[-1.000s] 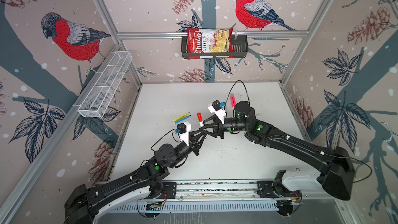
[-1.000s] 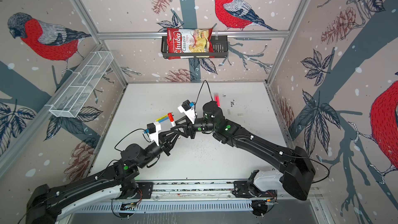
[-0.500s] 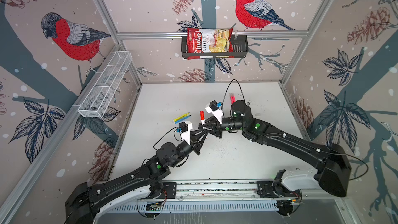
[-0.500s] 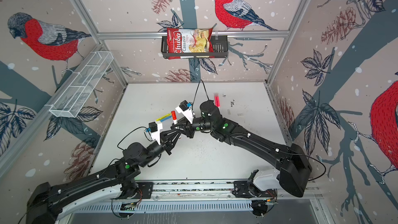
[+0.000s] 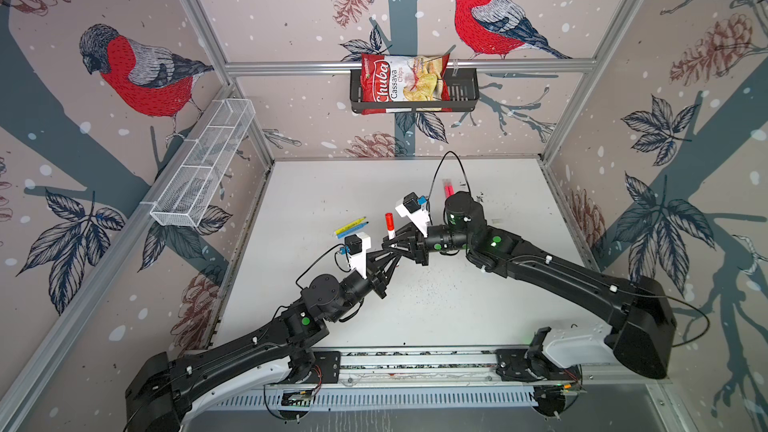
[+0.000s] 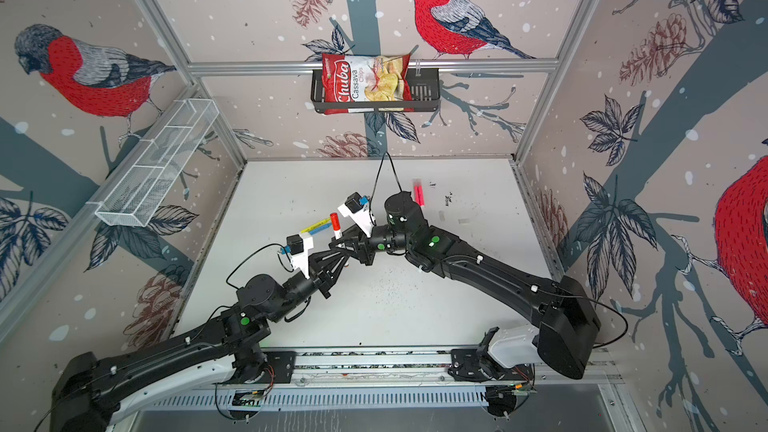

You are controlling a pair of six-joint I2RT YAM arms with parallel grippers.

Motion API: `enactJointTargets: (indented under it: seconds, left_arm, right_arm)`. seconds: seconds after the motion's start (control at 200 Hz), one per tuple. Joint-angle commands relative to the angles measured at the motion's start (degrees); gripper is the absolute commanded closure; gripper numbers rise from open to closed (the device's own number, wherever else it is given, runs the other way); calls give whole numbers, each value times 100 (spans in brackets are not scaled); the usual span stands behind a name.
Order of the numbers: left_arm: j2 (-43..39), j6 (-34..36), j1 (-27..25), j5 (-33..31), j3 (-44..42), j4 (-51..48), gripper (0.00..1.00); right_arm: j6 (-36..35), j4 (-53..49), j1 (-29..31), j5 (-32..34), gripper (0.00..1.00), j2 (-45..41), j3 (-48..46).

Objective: Insert the pens into the pen caps
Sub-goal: 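Grasp the capped marker with the right gripper while the left gripper releases it, then carry the capped marker with the right gripper toward the pink highlighters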

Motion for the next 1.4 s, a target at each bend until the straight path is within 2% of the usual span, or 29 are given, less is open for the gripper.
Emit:
enactJointTargets:
  seconds: [0.0, 0.125, 0.22, 0.315, 0.455, 0.59, 0.71, 0.83, 1.081, 1.191, 1.396]
  left_arm:
    - [46, 139, 9, -46, 76, 106, 64]
    - [15, 133, 4, -85, 88, -90, 51]
    - [-37, 100, 8, -184, 65, -265, 49]
    - [-81, 90, 4, -315, 84, -495, 49]
    - [-38, -27, 4, -821, 212, -1092, 49]
    - [13, -112, 4, -922, 268, -1367, 49]
    - [14, -199, 6, -895, 233, -1408, 49]
    - [6, -235, 4, -908, 215, -1430, 49]
    - [14, -225, 8, -903, 271, -1494, 49]
    - [-21, -213, 4, -920, 282, -1561, 49]
    - [-139, -249, 7, -930, 221, -1571, 49]
  right_arm:
    - [57, -270, -158, 486, 100, -16, 158]
    - [224, -432, -590, 605, 100, -16, 280]
    - [377, -478, -950, 685, 100, 22, 346]
    - [397, -908, -1274, 1090, 99, 255, 630]
    - [411, -1920, -1848, 1554, 99, 1152, 1369]
    - [262, -2879, -2278, 1698, 100, 2407, 2321]
    - [110, -3619, -2377, 2033, 100, 3511, 3257]
    - [34, -4218, -2333, 2681, 100, 4485, 4213]
    - [-4, -5082, -2378, 2965, 100, 6094, 6148]
    - [-23, -5409, -2509, 3083, 100, 6530, 6736]
    - [-81, -5369, -2765, 3382, 97, 6654, 6803]
